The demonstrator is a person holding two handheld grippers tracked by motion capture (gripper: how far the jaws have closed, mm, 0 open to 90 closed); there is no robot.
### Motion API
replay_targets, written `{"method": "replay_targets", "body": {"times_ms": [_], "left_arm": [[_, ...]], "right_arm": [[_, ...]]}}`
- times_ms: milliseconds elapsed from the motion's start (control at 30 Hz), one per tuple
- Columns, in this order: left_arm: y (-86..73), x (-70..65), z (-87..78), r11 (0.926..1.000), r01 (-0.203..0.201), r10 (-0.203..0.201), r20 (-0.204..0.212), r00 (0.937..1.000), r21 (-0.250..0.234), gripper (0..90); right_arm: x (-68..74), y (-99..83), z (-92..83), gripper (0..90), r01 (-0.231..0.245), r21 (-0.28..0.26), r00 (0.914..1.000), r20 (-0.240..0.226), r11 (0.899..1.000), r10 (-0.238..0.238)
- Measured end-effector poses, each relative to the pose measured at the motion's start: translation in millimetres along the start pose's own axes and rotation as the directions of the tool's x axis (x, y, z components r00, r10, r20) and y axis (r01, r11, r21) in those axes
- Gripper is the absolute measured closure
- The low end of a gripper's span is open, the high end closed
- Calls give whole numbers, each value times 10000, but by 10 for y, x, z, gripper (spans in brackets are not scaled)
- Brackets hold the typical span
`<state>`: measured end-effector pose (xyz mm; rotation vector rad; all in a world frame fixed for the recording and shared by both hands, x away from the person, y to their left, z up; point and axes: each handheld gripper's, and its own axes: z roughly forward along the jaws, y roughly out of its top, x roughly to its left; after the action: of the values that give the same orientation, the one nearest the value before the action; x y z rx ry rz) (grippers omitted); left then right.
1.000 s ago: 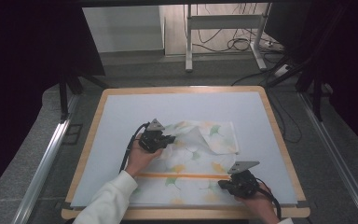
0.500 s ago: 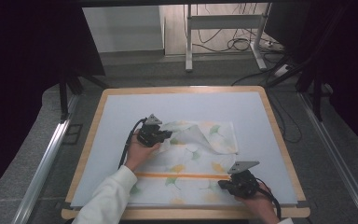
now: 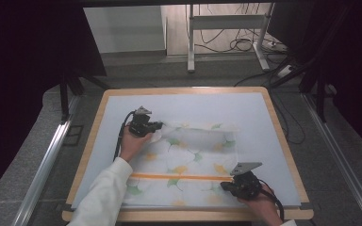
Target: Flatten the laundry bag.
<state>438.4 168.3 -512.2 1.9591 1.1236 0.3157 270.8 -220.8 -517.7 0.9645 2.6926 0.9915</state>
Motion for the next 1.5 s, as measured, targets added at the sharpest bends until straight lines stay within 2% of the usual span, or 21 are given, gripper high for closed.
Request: {"method": "replay_targets", "body": {"times_ms": [67, 167, 400, 467, 500, 533, 567, 633, 667, 733, 767, 800, 833, 867, 967, 1033, 1067, 1233, 1300, 1433, 1500], "left_arm": [[4, 108, 12, 9996, 262, -262, -97, 9996, -68, 884], [-1, 165, 10, 9986, 515, -516, -54, 9987, -122, 882], [127, 277, 44, 9999, 7, -11, -457, 9990, -100, 855], [178, 309, 48, 9997, -100, 91, -404, 9991, -219, 773], [235, 317, -7, 9981, -267, 241, -469, 9986, -547, 656], [235, 317, -7, 9981, -267, 241, -469, 9986, -547, 603], [254, 308, -52, 9967, -346, 313, -448, 9985, -738, 603], [288, 281, -198, 9920, -659, 625, -340, 9975, -1075, 501], [288, 281, -198, 9920, -659, 625, -340, 9975, -1075, 479], [313, 249, -329, 9883, -738, 698, -346, 9970, -1334, 454], [322, 231, -392, 9866, -731, 701, -254, 9972, -1458, 415], [325, 204, -450, 9849, -712, 702, -120, 9975, -1580, 415], [316, 137, -534, 9824, -851, 864, 6, 9963, -1661, 399], [316, 137, -534, 9824, -851, 864, 6, 9963, -1661, 398], [237, -58, -625, 9781, -1183, 1182, -107, 9929, -1715, 407], [223, -87, -633, 9775, -1166, 1170, -81, 9931, -1759, 416], [207, -124, -638, 9781, -1126, 1157, 75, 9933, -1750, 432], [119, -328, -651, 9771, -1482, 1529, 194, 9881, -1527, 435], [78, -424, -687, 9707, -1789, 1803, -58, 9836, -1607, 436], [-2, -558, -749, 9646, -2092, 2126, 39, 9771, -1603, 471], [-52, -601, -748, 9656, -2177, 2217, 132, 9750, -1420, 522]], "right_arm": [[-2, -1, 0, 894, -22, -10, 10000, -10, 10000, 22], [-4, 0, 0, 894, -61, -1, 10000, -22, 10000, 61], [-8, 2, 1, 894, -78, -5, 10000, -31, 10000, 78], [-9, 1, 1, 894, -94, -17, 9999, -36, 10000, 94], [-13, 1, 2, 894, -115, -17, 9999, -63, 9999, 115], [-13, 1, 2, 894, -115, -17, 9999, -63, 9999, 115], [-15, 1, 2, 894, -119, -26, 9999, -70, 9999, 119], [-18, 0, 2, 894, -134, -36, 9999, -81, 9999, 133], [-18, 0, 2, 894, -134, -36, 9999, -81, 9999, 133], [-10, 1, 1, 893, -123, -23, 9999, -35, 9999, 123], [0, 2, 0, 893, -76, -2, 10000, 31, 10000, 76], [0, 2, 0, 893, -76, -2, 10000, 31, 10000, 76], [2, 1, 0, 893, -56, -5, 10000, 48, 10000, 56], [2, 1, 0, 893, -56, -5, 10000, 48, 10000, 56], [-2, 3, 0, 893, -51, 19, 10000, 19, 10000, 51], [-3, 4, 0, 893, -55, 25, 10000, 13, 10000, 55], [-4, 4, 0, 893, -42, 23, 10000, 11, 10000, 42], [6, 7, 0, 893, 58, 28, 10000, 70, 10000, -59], [3, 7, 0, 893, 83, 30, 10000, 56, 10000, -83], [6, 7, -1, 892, 105, 42, 9999, 74, 9999, -105], [8, 8, -2, 892, 115, 53, 9999, 86, 9999, -115]]}}
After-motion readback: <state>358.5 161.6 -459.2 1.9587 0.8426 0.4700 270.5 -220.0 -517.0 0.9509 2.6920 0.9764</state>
